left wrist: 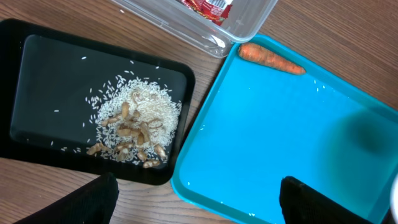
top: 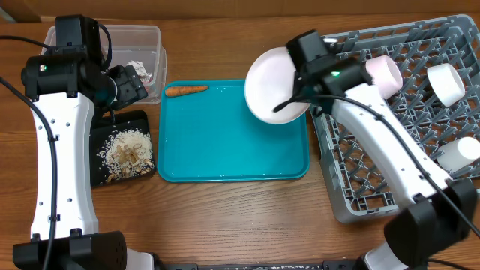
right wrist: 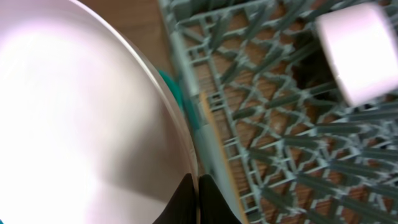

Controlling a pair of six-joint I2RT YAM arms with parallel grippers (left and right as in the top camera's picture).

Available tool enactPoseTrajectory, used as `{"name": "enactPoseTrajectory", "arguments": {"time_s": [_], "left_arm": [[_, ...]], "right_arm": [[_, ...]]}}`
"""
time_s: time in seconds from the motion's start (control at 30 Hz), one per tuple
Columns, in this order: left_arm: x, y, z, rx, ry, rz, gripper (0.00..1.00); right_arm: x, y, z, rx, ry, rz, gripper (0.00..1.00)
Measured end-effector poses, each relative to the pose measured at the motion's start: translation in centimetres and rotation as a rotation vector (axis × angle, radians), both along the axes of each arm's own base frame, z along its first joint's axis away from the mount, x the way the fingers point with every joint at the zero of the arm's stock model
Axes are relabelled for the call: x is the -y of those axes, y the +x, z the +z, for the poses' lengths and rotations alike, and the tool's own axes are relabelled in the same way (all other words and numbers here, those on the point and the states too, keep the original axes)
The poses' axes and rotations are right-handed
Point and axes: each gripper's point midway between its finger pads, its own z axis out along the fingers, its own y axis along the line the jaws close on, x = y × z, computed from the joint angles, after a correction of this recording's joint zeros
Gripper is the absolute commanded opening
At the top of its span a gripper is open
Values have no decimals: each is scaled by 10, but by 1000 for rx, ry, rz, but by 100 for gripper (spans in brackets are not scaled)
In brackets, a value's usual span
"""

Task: Sort waste into correct bins and load items into the dishwasher
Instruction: 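Lift the white plate with the right gripper and carry it over the rack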

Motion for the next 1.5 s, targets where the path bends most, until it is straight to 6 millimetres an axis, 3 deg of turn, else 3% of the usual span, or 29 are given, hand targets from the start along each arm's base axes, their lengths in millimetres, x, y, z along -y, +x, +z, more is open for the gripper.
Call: {"name": "enactPoseTrajectory", "arguments": {"time_s": [0.2,0.53,1.2,1.37,1.5], "left_arm": [[0,0,0,0,0,0,85],[0,-2,-1,-8,0,0,87],[0,-4,-2,-19,-2,0,87],[0,-4,-1,-17,-2,0,87],[0,-4,-1,-17,-2,0,87]], "right_arm": [[46,3,28,69,1,-108,4],[109,0,37,66,-49,-210,4],[175,-6,46,73,-121,-329,4],[207,-3,68,154,-276,-430,4],[233,-2,99,264,-439,-543,4]]}}
